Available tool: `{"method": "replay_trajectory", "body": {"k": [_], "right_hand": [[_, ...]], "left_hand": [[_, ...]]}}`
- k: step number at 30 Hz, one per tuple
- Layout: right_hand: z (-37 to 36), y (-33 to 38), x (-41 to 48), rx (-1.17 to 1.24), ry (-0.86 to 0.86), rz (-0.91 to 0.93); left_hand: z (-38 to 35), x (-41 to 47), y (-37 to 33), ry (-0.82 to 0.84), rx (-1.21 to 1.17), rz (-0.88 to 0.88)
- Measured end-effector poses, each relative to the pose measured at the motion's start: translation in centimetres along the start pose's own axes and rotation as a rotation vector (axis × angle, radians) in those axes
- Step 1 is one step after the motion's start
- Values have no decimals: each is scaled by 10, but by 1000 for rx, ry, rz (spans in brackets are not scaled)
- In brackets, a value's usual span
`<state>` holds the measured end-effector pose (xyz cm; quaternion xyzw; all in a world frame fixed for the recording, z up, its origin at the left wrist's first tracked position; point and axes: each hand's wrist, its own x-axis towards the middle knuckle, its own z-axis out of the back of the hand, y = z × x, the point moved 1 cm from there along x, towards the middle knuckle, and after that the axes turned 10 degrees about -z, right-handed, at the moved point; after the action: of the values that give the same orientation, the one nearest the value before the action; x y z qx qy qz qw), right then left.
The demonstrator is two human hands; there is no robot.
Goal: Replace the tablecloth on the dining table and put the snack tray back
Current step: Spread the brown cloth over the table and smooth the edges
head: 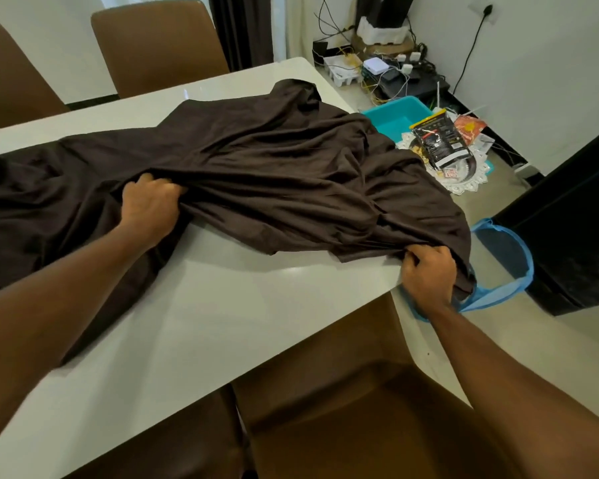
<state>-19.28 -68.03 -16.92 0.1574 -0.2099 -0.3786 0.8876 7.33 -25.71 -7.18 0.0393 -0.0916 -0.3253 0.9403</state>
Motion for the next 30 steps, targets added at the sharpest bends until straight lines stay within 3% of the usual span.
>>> {"method": "replay_trajectory", "body": {"k": [3,6,8,10,12,17,20,23,25,27,30], "right_hand": [[9,29,-16,36,-26,-8],[3,78,-37,46,137,241],[-12,106,-47,-59,273,355],[-26,119,-52,-162,341,297],[-31,118,-48,-157,333,205],[-21,107,-20,-159,339,235],[-7,89,-11,-63,651,158],[23,72,-9,-272,1021,77],[47,65,-4,-493,1208,-3],[67,63,2,-703,1289,2],[82,65,16,-706,1201,128]], "left_hand": [[4,-14,-37,-47,44,-84],[3,-31,-102,-81,26,-330],[-4,-40,-144,27,-19,-408],[-17,-43,-162,166,-27,-338],[-26,-39,-158,201,10,-260],[-33,-21,-124,40,-78,-239],[-17,-8,-111,-38,-273,-69],[-1,9,-103,-115,-422,124],[11,11,-107,-149,-405,68],[23,7,-113,-168,-409,-37],[31,-13,-132,-50,-432,-213]]}}
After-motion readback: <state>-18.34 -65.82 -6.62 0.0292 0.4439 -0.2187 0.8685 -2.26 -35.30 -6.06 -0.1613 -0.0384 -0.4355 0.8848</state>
